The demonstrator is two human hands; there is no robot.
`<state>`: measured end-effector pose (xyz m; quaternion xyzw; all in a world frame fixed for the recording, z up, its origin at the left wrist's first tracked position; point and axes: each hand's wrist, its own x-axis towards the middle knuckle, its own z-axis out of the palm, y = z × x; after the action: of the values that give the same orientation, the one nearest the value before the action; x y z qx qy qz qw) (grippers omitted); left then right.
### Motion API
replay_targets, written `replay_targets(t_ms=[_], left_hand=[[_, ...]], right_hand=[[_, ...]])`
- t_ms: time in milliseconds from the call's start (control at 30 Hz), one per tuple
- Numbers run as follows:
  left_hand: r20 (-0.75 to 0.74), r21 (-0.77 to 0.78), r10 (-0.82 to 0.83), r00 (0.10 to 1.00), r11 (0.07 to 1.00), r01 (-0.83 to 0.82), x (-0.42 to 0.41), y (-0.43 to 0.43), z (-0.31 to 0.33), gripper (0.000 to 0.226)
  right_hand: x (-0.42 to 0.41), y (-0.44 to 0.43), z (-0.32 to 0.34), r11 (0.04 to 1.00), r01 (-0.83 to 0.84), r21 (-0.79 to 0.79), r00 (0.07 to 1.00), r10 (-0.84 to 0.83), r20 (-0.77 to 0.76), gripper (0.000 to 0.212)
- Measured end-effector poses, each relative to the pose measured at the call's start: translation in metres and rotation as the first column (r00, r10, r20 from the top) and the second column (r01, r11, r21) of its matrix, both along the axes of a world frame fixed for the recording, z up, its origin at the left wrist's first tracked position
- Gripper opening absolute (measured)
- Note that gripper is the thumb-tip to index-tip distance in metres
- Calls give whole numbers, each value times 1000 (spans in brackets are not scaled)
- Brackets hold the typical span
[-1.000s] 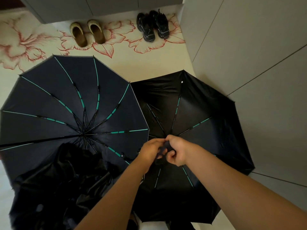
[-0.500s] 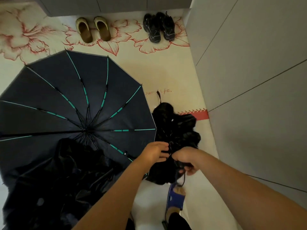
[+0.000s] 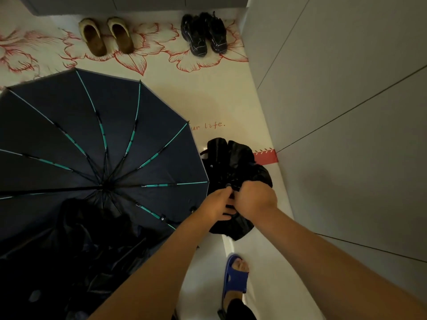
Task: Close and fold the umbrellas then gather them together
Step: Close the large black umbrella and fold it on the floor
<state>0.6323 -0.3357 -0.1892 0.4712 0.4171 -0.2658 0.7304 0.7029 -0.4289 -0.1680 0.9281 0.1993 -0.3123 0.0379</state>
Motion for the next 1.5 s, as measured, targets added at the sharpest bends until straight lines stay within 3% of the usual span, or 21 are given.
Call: replay_targets(t_ms=[133, 233, 367, 567, 700, 833, 1033, 1333, 1500], left_hand=[[-32, 48, 117, 993, 992, -116, 24, -3, -22, 42], [4, 86, 149, 989, 985, -149, 35, -2, -41, 24], [40, 91, 110, 993, 989, -113, 49, -5, -53, 17], [66, 116, -32, 997, 993, 25, 60, -21, -105, 28], [123, 82, -41, 992, 996, 31, 72, -28, -139, 28], [307, 452, -395, 866, 861, 233, 70, -36, -187, 54], [451, 542, -435, 779, 827, 148, 80, -45, -235, 30], [454, 646, -486, 747, 757, 100, 81, -42, -296, 19], [368, 828, -555, 746, 561, 9, 73, -30, -322, 26]], right_hand=[[5, 15, -22, 998, 6, 54, 999, -8, 41, 18], [22, 15, -34, 993, 51, 107, 998, -54, 22, 17], [43, 3, -54, 991, 12, 133, 1000, -12, 3, 18], [53, -31, -109, 989, -59, 136, 997, 66, -49, 20], [79, -48, -149, 977, -27, 210, 998, 16, 56, 15], [88, -61, -184, 970, -69, 233, 991, 41, 124, 18], [87, -70, -226, 971, -28, 238, 996, 6, 91, 17], [83, -61, -281, 977, 59, 206, 995, -75, 70, 24], [82, -40, -299, 974, 59, 217, 994, -77, 77, 24]])
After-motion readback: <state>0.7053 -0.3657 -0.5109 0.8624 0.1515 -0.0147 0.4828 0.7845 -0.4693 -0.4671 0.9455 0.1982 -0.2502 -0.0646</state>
